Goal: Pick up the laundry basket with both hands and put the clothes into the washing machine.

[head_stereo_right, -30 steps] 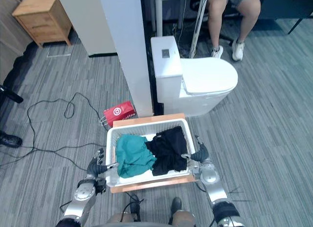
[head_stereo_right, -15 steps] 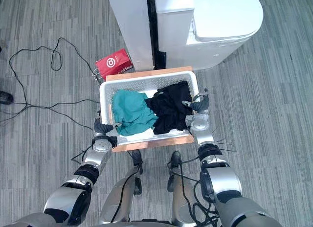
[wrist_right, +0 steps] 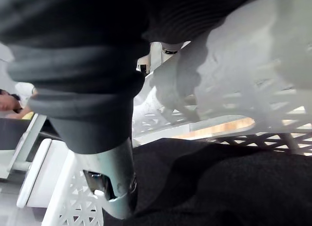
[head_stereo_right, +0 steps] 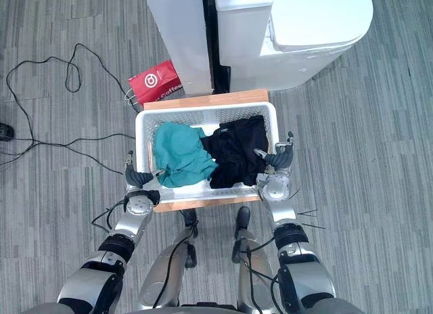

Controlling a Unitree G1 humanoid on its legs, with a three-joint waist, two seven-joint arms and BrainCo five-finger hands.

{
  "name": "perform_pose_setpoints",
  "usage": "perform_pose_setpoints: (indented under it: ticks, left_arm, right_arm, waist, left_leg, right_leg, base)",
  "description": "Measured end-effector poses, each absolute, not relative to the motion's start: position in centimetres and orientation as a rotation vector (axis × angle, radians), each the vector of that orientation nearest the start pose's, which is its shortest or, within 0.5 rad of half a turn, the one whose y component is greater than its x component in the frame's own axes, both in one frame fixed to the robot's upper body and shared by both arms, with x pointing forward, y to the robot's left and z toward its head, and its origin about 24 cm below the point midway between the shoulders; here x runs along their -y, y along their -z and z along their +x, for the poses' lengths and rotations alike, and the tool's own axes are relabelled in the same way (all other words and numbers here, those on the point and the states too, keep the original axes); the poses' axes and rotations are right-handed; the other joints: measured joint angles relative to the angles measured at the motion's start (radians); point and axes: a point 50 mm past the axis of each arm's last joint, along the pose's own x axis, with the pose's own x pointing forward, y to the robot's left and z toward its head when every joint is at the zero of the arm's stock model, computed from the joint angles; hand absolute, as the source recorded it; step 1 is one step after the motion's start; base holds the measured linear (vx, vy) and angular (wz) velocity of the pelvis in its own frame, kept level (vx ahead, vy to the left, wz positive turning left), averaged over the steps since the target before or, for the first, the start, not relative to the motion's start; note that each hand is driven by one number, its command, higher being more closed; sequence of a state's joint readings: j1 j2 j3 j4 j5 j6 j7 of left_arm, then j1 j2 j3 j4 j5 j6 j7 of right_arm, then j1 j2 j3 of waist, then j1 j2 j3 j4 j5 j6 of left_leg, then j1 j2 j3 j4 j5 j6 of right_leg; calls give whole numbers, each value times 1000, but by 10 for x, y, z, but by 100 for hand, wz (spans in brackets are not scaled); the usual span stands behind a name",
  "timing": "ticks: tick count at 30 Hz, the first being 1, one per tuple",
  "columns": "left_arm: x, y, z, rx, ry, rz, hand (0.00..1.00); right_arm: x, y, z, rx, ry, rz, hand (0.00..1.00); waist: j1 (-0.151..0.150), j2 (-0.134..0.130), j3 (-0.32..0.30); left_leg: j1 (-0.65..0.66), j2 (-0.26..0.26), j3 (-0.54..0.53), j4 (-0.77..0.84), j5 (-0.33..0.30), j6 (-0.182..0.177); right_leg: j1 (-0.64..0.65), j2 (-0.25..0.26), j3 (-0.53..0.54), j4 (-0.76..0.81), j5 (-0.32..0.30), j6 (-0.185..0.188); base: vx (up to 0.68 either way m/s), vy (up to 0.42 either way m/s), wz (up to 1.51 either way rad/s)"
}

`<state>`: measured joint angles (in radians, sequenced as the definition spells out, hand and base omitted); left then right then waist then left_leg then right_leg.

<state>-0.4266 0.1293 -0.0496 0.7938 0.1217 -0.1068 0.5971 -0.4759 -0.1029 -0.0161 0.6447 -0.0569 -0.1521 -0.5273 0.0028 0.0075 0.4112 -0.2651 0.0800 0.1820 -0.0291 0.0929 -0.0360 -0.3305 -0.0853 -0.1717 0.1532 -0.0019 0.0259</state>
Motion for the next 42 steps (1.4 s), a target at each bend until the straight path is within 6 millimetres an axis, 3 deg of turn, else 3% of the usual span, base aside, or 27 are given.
perform_pose_setpoints:
  ticks: [6,12,22,26,27,28,36,42]
  left_arm:
    - [-184,12,300,-208,-479,368,0]
    - [-184,17,293,-221,-479,366,0]
    - [-186,20,290,-232,-481,358,0]
    - [-187,19,290,-227,-486,351,0]
    - [-188,19,290,-225,-488,350,100]
    - [-189,18,290,-216,-489,352,100]
    - [-189,5,301,-156,-441,330,100]
    - [-193,-1,305,-152,-426,299,100]
  right_arm:
    - [164,-34,311,30,516,-182,0]
    - [170,-28,295,32,574,-169,0]
    - [176,-11,283,-52,582,-154,0]
    - [175,8,283,-172,532,-151,0]
    - [174,9,284,-181,519,-150,0]
    - [175,9,289,-192,497,-168,100]
    - [187,-11,324,-183,355,-331,100]
    - [187,-20,331,-156,334,-352,100]
  waist:
    - [-16,-6,14]
    - [-17,-6,14]
    - [-20,-8,15]
    - [-19,-13,18]
    - [-20,-14,19]
    - [-21,-18,21]
    - [-18,-29,27]
    - [-18,-29,27]
  left_leg:
    - [35,0,14,-7,-2,1]
    - [40,2,21,-7,-2,1]
    - [42,7,26,-7,-2,1]
    - [41,6,25,-7,-2,1]
    - [41,6,24,-7,-2,1]
    - [40,5,22,-6,-2,1]
    - [9,4,5,4,-3,-1]
    - [-9,5,3,10,-4,-2]
  right_leg:
    - [27,1,13,-3,-1,2]
    - [27,4,20,-3,0,1]
    - [28,11,26,-4,0,1]
    - [28,11,25,-4,0,1]
    - [28,11,24,-4,0,1]
    - [28,11,22,-4,0,1]
    - [9,3,8,1,2,3]
    - [-8,3,8,1,6,7]
  base:
    - [12,4,-5]
    - [12,0,-2]
    - [9,-2,-1]
    - [0,0,0]
    - [13,-1,3]
    - [13,-1,4]
    - [-6,1,6]
    - [0,0,0]
